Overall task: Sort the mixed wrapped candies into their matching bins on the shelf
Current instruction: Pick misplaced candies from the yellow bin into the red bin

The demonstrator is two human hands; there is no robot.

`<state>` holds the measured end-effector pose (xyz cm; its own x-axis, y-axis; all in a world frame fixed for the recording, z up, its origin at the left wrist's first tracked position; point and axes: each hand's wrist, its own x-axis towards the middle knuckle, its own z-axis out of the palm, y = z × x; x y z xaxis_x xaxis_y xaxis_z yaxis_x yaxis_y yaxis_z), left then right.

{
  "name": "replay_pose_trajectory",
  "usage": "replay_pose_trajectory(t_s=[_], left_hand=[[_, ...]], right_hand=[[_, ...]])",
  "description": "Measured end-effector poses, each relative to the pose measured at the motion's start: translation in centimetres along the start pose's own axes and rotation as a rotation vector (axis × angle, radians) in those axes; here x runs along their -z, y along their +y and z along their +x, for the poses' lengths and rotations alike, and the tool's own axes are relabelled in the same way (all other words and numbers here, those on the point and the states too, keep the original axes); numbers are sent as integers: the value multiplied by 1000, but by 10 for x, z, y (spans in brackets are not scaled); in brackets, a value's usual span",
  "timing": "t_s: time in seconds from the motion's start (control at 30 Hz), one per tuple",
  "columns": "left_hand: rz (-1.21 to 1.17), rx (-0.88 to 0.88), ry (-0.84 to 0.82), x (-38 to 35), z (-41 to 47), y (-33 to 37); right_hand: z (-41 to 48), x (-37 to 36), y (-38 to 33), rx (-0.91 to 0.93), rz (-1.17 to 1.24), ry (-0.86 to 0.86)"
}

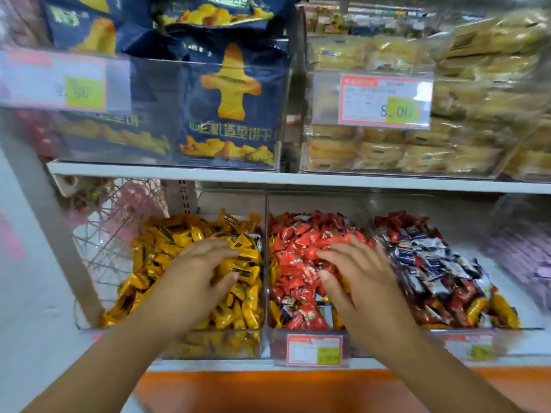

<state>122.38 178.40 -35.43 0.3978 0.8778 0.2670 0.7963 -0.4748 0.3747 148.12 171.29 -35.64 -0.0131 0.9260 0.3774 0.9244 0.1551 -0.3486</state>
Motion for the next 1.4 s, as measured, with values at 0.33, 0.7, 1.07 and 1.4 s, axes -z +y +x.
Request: replay_pose_trajectory(t_s=[0.33,0.7,1.07,1.4], left_hand=[[244,-79,-349,-26,84,-13],[117,22,-718,20,105,-43],[195,4,-415,-62,153,-39],[-345,129,-283,-11,136,-68]], right_hand=[[20,-40,-26,152,-43,-141],[24,-45,-24,115,10,-157],[24,-47,-24,107,47,-104],[21,-44,-24,87,111,-137]])
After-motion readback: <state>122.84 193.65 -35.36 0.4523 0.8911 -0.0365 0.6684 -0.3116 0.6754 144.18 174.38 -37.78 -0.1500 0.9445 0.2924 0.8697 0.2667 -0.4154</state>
